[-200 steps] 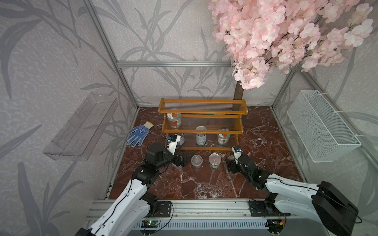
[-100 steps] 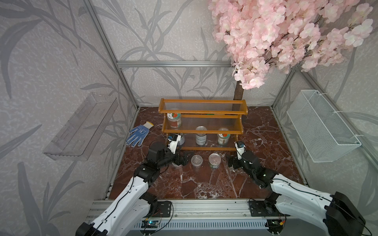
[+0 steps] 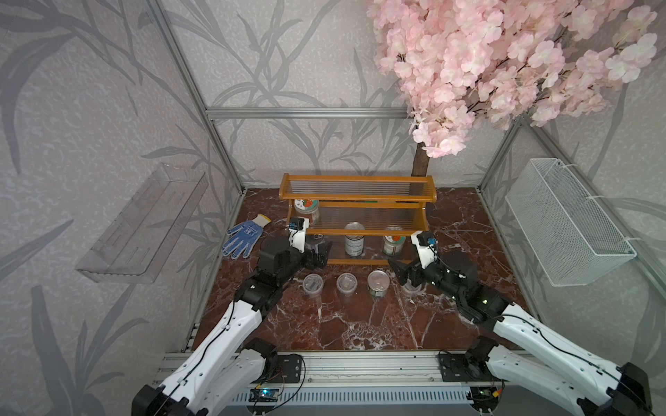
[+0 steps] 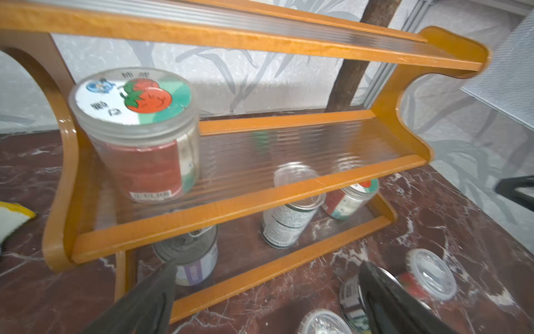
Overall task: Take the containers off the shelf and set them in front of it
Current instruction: 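Pick up a container from the shelf.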
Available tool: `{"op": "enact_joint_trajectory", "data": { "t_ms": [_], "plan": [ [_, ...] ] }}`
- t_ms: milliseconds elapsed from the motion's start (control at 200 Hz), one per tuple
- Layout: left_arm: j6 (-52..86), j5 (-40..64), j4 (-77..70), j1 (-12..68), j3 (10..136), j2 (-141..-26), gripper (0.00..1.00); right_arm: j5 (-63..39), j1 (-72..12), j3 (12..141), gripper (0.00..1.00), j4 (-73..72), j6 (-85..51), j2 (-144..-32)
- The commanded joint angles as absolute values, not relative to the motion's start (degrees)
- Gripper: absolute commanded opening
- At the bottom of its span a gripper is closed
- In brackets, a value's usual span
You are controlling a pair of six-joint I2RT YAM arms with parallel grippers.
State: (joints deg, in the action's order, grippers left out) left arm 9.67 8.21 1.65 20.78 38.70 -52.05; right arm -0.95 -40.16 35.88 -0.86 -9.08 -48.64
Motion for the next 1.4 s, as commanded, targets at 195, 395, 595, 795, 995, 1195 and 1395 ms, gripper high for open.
{"op": "enact_joint_trajectory", "data": {
  "t_ms": [195, 395, 595, 795, 995, 1195, 1395],
  "plan": [
    [8.3, -0.7, -7.9, 16.3, 45.3, -63.2, 1.0, -13.7, -38.6, 45.8, 0.99, 2.8, -9.1, -52.1],
    [8.3, -1.5, -11.1, 15.0, 50.2, -70.7, 1.0, -13.9, -36.6, 47.7, 0.99, 4.0, -8.6, -53.0],
    [9.2, -2.3, -12.5, 14.5, 53.4, -75.7, 1.0, -12.9, -36.0, 48.1, 0.99, 4.8, -8.4, -52.7],
    [9.4, -3.6, -13.0, 14.4, 54.1, -78.2, 0.99, -12.1, -35.8, 47.9, 0.99, 5.2, -8.3, -52.5],
    [9.5, -2.1, -14.6, 14.5, 54.4, -79.0, 0.92, -11.9, -35.3, 47.7, 0.99, 5.0, -8.2, -52.8],
    [8.8, -1.4, -14.1, 14.4, 55.1, -79.6, 0.78, -11.8, -35.2, 47.3, 0.99, 4.4, -8.3, -53.0],
    [8.7, -0.7, -13.9, 14.4, 54.6, -78.1, 0.73, -11.9, -35.1, 46.8, 0.99, 4.1, -8.4, -52.9]
  ]
}}
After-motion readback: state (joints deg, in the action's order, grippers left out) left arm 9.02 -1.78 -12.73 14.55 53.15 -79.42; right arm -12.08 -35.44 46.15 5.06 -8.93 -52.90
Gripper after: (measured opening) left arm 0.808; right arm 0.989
